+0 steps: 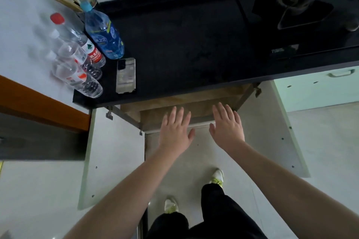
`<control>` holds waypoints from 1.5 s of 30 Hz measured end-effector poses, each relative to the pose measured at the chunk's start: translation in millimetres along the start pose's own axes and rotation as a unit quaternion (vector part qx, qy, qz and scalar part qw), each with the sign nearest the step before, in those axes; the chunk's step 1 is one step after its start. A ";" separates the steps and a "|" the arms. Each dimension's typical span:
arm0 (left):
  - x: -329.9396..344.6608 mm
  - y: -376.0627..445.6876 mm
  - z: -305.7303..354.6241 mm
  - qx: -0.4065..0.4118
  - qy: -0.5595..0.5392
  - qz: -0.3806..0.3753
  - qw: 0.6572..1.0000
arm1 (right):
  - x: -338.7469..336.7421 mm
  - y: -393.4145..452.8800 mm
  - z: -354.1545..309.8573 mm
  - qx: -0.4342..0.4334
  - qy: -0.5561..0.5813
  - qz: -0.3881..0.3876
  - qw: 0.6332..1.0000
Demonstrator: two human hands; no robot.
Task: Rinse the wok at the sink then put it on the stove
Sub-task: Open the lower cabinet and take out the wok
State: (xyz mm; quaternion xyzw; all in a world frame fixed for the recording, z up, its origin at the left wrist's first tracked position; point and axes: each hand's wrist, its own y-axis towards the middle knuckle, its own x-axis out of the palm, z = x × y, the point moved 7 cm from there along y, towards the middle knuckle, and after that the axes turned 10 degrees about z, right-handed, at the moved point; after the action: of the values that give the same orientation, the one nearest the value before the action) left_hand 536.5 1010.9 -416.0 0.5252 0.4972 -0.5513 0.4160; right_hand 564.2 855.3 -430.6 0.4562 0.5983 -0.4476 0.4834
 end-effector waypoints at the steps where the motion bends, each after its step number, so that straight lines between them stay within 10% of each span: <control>1: 5.0 3.9 -2.7 -0.001 0.001 -0.011 1.000 | 2.4 3.3 -0.4 0.007 0.002 0.002 1.000; 23: 133.4 69.2 -12.1 0.065 -0.056 0.049 0.995 | 122.1 42.4 -17.6 0.081 0.073 0.098 0.989; 45: 252.1 218.5 -11.5 0.076 -0.057 0.267 0.959 | 227.3 197.2 51.2 0.022 -0.025 0.365 0.930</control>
State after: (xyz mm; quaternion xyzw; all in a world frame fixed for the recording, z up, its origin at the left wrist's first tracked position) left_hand 727.0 1003.4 -690.0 0.6367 0.2704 -0.4854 0.5346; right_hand 739.4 867.2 -680.3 0.6422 0.3677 -0.2647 0.6183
